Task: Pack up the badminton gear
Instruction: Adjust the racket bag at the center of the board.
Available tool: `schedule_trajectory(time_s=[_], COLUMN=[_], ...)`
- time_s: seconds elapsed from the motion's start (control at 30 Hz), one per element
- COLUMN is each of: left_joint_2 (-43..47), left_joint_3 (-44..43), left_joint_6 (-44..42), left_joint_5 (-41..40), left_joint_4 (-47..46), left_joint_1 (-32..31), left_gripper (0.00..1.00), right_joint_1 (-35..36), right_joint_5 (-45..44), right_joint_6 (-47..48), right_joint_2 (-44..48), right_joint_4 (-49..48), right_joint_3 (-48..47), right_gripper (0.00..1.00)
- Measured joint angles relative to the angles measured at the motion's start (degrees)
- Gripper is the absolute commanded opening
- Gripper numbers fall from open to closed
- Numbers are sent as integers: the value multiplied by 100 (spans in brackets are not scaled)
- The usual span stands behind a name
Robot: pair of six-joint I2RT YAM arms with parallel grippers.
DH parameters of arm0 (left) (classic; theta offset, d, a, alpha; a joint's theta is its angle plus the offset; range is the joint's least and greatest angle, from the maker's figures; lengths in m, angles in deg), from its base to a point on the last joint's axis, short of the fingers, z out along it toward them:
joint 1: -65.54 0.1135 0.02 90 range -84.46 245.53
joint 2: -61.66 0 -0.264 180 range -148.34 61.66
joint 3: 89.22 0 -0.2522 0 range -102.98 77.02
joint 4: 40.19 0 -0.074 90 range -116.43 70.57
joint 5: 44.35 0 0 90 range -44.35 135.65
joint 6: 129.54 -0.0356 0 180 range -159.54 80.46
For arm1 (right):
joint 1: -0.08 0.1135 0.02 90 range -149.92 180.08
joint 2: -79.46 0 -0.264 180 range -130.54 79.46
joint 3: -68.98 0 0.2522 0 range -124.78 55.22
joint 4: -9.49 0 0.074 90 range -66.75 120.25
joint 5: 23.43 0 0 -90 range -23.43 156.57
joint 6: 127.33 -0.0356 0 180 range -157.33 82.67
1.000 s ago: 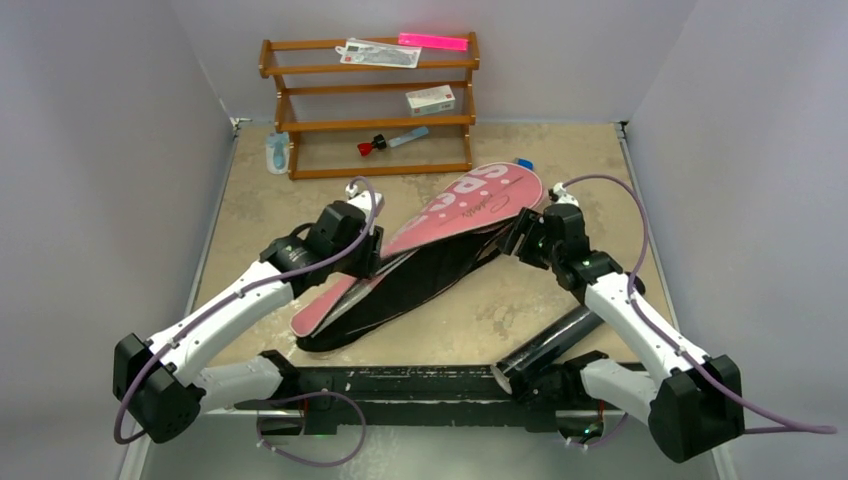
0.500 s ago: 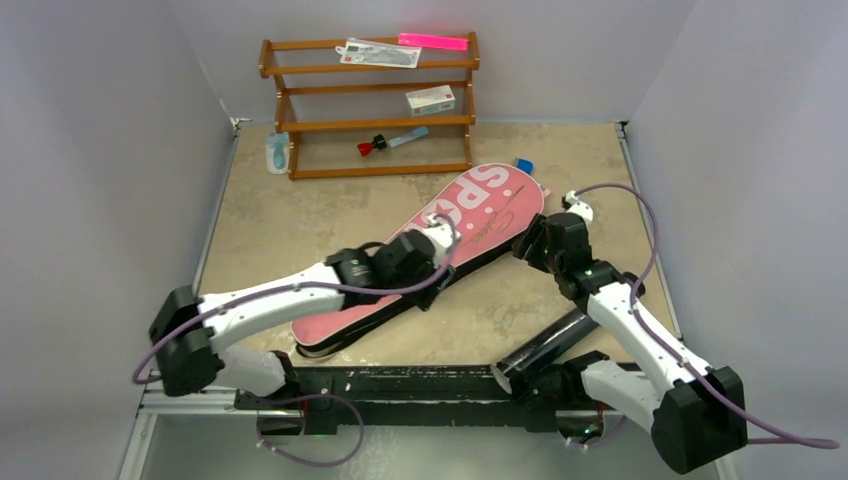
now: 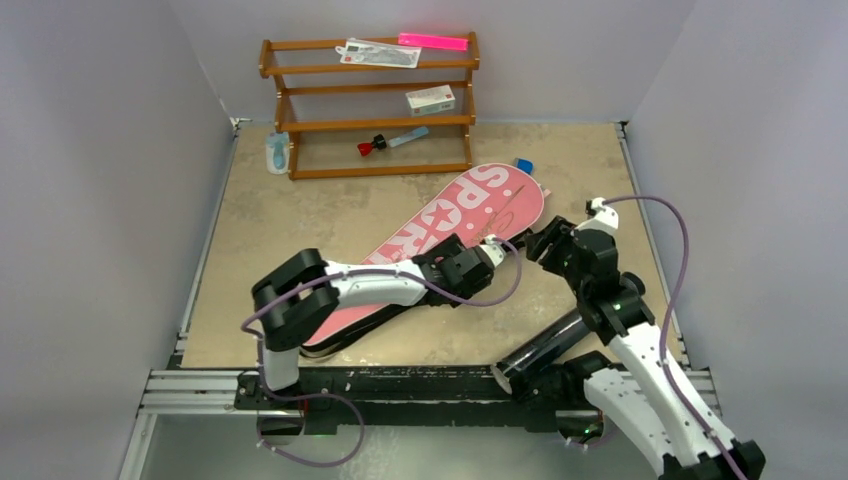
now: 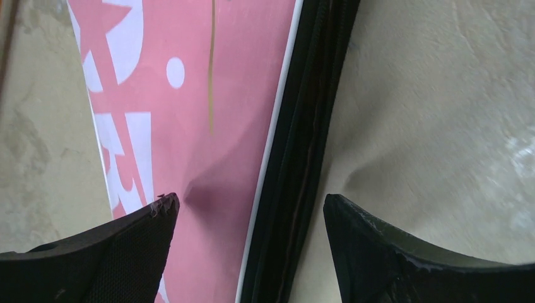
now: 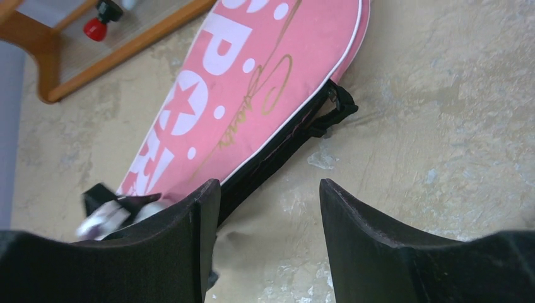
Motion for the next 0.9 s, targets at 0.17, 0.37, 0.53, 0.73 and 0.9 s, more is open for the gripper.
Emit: schedule_trajectory(time_s=[0.17, 0.37, 0.53, 0.73, 0.9], left_joint_2=[-647, -979, -1228, -1075, 63], left_joint_3=[-433, -599, -697, -417, 205], left_joint_6=[-275, -376, -442, -531, -455], left_joint_5=[-564, -994, -1451, -1766, -1392], left_joint_4=[-11, -151, -367, -507, -166], left_joint_1=[-90, -122, -131, -162, -146], left_gripper=[82, 75, 14, 0, 0], right_joint_1=[0, 0, -2, -7, -7], right_joint_5=[-50, -136, -138, -50, 466], right_joint_6=[31, 31, 22, 31, 216], right_joint_2=[608, 874, 730, 599, 212], right_joint_4=[125, 216, 234, 197, 61], right_joint_3=[87, 299, 319, 444, 444], right_gripper=[62, 62, 61, 62, 62])
